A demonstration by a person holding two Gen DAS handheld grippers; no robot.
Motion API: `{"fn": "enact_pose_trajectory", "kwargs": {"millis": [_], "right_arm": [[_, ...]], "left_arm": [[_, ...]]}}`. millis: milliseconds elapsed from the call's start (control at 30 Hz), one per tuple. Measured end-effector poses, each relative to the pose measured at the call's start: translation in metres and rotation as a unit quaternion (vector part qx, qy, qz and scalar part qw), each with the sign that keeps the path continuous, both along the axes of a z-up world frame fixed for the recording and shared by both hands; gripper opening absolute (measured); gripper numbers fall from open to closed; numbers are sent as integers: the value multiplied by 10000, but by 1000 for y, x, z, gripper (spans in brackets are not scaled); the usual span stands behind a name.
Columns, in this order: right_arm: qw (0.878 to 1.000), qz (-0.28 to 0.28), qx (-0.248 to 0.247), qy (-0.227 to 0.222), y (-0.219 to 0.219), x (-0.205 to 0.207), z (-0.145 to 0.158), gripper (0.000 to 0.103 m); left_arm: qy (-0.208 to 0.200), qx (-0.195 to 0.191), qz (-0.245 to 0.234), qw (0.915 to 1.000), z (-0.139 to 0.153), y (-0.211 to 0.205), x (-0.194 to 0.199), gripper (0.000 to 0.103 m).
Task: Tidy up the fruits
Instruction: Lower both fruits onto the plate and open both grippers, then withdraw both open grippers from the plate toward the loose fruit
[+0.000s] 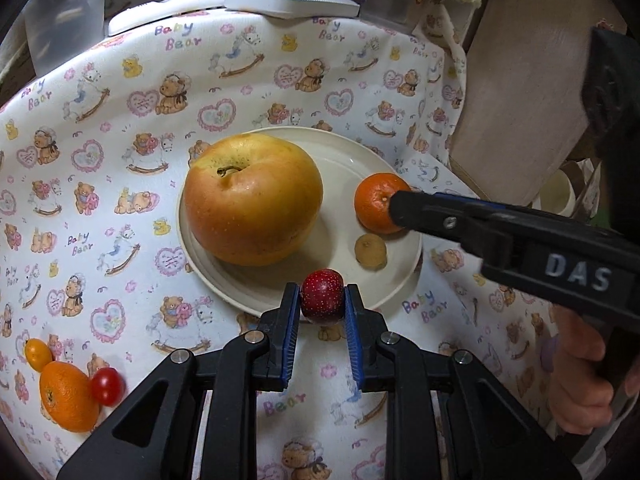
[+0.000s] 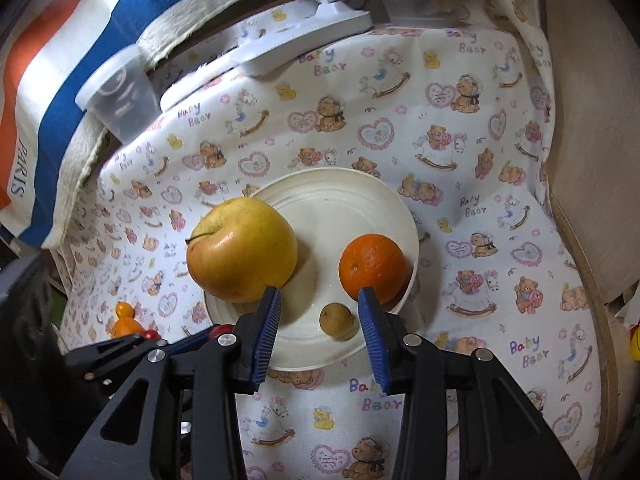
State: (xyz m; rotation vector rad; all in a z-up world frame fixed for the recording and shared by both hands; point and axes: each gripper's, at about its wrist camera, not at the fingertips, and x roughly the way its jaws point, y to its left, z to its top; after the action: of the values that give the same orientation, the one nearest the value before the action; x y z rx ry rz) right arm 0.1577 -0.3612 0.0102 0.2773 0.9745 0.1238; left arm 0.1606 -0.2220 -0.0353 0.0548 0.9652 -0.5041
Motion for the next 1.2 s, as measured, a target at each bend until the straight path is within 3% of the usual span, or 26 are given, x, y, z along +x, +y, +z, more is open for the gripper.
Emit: {"fn": "enact_pose_trajectory", "kwargs": {"millis": [133, 200, 267, 400, 733, 1000, 1067, 1133, 1200], "right_arm": [[9998, -1, -164, -70, 3, -2, 2, 43], [9998, 80, -192, -58, 7, -2, 2, 43], [9996, 134, -217, -92, 10, -3, 3, 43], [9990, 57, -334, -293, 12, -7, 9, 54], [9979, -166, -258, -568, 3, -13, 24, 54], [9946, -60, -234, -1010, 14, -30, 41, 54], [9937, -65, -199, -1098, 17, -33, 43, 55], [9926, -82, -142, -1205, 21, -36, 43, 65], [9907, -111, -127, -1348, 24, -39, 43, 68]], "left_arm": [[9, 36, 7, 10000, -4, -3, 1, 21], [1, 79, 50, 10000, -6, -4, 1, 35], [-116, 160, 117, 9997, -6, -4, -1, 41], [-314, 207, 126, 9992, 0, 1, -8, 41], [-988, 320, 319, 9941, 34, 29, -33, 42], [-1646, 115, 827, 9828, 72, 64, -54, 64], [-1950, 171, 987, 9757, 79, 71, -62, 68], [-2321, 245, 1086, 9663, 85, 76, -72, 78], [-2551, 227, 1145, 9598, 89, 82, -80, 88]]}}
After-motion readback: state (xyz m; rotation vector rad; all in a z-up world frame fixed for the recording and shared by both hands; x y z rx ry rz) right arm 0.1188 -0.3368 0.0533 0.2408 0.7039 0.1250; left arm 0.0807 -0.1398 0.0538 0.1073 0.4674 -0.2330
